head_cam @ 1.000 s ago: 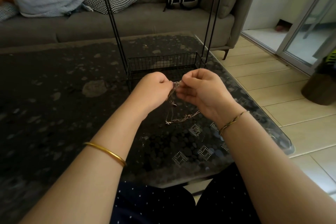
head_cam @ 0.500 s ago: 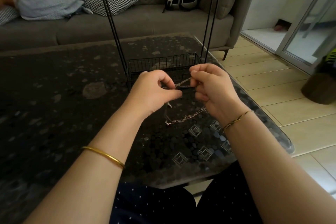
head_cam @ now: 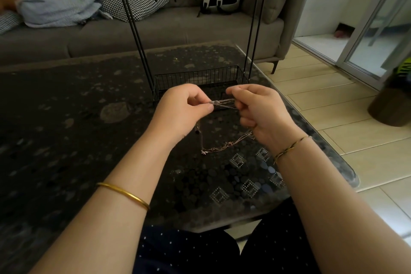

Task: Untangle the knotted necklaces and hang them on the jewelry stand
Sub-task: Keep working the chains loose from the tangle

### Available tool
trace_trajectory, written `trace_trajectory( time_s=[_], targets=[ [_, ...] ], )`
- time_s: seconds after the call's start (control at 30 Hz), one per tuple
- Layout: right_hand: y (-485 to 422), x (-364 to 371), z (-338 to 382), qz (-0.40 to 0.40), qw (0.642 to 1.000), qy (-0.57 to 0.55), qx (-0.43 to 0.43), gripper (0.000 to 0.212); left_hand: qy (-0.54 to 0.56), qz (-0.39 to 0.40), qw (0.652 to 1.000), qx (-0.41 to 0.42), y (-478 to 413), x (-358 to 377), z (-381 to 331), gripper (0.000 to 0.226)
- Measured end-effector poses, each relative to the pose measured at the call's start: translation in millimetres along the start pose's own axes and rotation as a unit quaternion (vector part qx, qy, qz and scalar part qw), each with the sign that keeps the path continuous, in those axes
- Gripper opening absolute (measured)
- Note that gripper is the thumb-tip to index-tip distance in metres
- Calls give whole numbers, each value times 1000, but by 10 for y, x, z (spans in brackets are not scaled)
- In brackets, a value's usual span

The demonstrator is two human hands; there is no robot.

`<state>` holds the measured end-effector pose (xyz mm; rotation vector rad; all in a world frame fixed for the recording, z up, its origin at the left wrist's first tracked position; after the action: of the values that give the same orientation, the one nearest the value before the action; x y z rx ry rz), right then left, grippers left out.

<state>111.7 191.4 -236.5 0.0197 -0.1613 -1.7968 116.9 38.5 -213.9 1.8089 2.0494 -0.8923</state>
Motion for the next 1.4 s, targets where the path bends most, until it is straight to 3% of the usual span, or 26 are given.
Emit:
trace_trajectory(
  time_s=[0.13,0.27,0.43,0.67,1.1,1.2,1.4],
  targets=[
    [48,65,3,45,994,94,-14,6,57,10,997,-49,5,-10,63,12],
    [71,69,57,32,980,181,-78,7,76,24,995,-68,20,-4,62,11],
    [50,78,74,15,977,183,-112,12,69,51,992,-89,45,19,29,17],
    [71,83,106,11,974,185,-128,11,74,39,992,-98,53,4,8,8],
    [75,158,64,41,981,164,-91,12,49,-9,994,-97,14,-9,54,8],
    [66,131,42,28,986,148,-70,4,72,-9,988,-134,1,-15,112,10],
    [15,113,6,29,996,79,-33,22,166,65,957,-227,25,99,216,10]
  ],
)
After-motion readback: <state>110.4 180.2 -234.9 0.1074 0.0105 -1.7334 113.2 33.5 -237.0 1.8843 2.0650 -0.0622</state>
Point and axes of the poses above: each hand's wrist, its own y-axis away from the middle knuckle, its own x-axis out of the palm, z = x × y, the point moved 6 cm from there along -y, towards the middle knuckle, and after that the axes turned 7 degrees about -z, right-handed, at the moved point
